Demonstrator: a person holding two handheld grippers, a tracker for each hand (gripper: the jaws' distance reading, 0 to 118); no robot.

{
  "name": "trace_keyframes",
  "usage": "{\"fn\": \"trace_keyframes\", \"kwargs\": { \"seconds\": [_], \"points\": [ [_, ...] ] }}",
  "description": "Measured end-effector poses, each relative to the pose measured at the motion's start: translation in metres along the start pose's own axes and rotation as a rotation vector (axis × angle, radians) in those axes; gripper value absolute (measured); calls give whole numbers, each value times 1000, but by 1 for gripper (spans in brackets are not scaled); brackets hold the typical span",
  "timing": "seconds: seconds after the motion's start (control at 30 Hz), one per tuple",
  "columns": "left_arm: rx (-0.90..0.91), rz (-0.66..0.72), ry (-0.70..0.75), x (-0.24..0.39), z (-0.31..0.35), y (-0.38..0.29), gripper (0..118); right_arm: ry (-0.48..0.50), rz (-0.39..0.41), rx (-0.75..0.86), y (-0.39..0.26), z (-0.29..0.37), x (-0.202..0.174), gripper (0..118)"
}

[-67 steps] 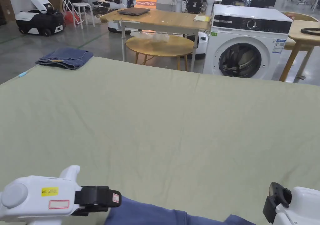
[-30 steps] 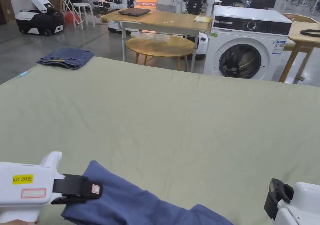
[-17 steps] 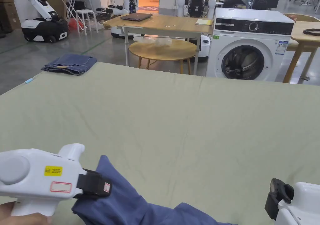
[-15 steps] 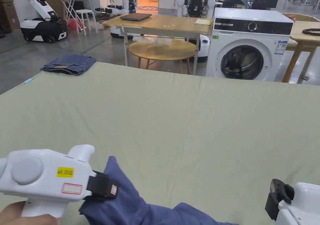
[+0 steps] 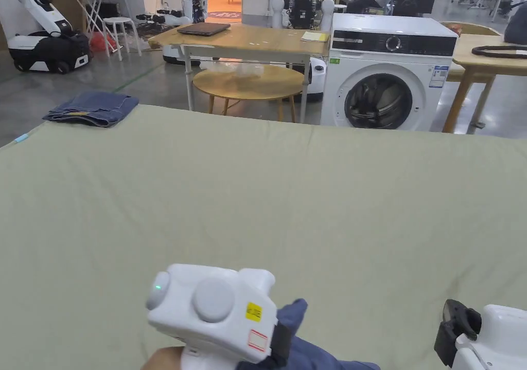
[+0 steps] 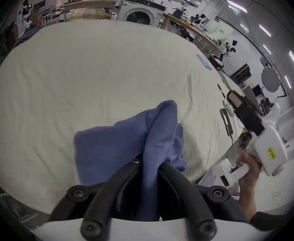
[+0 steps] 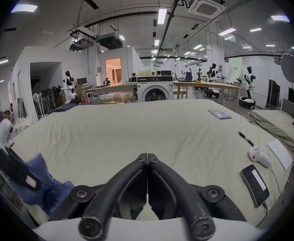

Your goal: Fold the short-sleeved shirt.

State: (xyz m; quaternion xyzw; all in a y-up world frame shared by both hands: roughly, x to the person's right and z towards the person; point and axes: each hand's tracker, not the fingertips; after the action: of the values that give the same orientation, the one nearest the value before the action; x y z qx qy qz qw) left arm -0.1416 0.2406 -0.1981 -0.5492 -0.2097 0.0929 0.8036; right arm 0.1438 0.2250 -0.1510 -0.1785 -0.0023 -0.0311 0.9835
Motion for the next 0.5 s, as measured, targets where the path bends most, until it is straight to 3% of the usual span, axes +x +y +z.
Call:
{"fn": "trace_keyframes", "kwargs": {
  "seconds": [0.3,0.4,0.47,0.5],
  "points": [
    [-82,84,70,11,-90,-8,3,-29,-4,-13,-5,2,11,0],
    [-67,107,57,6,-90,-10,20,-30,-6,-18,-6,1,12,0],
    [-56,123,-46,6,-78,-9,23,-28,-3,-19,-6,1,11,0],
    [-52,141,-90,4,-69,-10,36,-26,0,-19,-6,1,11,0]
  ]
}}
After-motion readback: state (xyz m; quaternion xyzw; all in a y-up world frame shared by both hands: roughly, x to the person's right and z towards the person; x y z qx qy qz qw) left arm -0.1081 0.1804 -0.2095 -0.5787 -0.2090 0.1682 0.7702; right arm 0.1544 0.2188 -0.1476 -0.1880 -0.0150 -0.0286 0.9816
